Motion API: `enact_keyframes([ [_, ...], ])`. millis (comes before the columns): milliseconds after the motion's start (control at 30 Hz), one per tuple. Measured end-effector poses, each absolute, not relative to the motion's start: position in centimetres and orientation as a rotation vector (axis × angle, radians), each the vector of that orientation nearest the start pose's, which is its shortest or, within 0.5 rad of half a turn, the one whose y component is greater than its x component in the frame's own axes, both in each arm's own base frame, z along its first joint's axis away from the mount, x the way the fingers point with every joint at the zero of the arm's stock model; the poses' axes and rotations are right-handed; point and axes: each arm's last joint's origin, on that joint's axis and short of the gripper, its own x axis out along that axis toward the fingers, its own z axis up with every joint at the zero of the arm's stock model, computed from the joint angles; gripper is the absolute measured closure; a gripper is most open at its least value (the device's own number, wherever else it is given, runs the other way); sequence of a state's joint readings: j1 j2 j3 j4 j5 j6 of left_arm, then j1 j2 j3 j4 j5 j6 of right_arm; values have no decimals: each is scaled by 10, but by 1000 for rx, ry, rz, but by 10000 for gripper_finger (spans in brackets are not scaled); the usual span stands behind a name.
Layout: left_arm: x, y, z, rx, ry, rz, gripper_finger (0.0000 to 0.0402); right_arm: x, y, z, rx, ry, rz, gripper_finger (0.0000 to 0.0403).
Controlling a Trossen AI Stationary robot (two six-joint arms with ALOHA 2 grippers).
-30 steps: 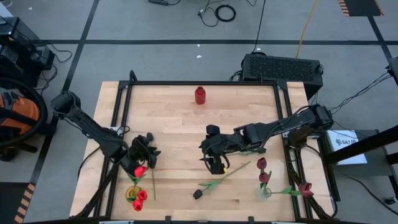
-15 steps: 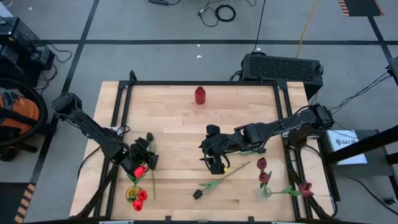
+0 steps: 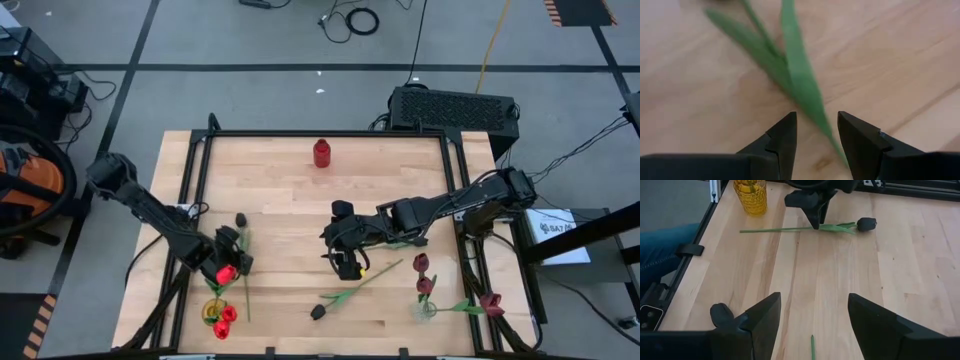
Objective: Sort flowers into vase by color
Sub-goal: Put the top left black flower into the red vase
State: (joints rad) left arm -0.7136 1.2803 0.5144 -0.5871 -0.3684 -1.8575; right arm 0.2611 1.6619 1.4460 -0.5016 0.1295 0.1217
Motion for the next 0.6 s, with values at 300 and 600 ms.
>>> enact_keyframes([
  [300, 150, -111, 129, -930, 974, 827, 254, 357, 92, 309, -29, 708, 86, 179],
  [600, 159, -106, 130, -988, 973, 834, 254, 358, 92, 309, -32, 707, 87, 179],
])
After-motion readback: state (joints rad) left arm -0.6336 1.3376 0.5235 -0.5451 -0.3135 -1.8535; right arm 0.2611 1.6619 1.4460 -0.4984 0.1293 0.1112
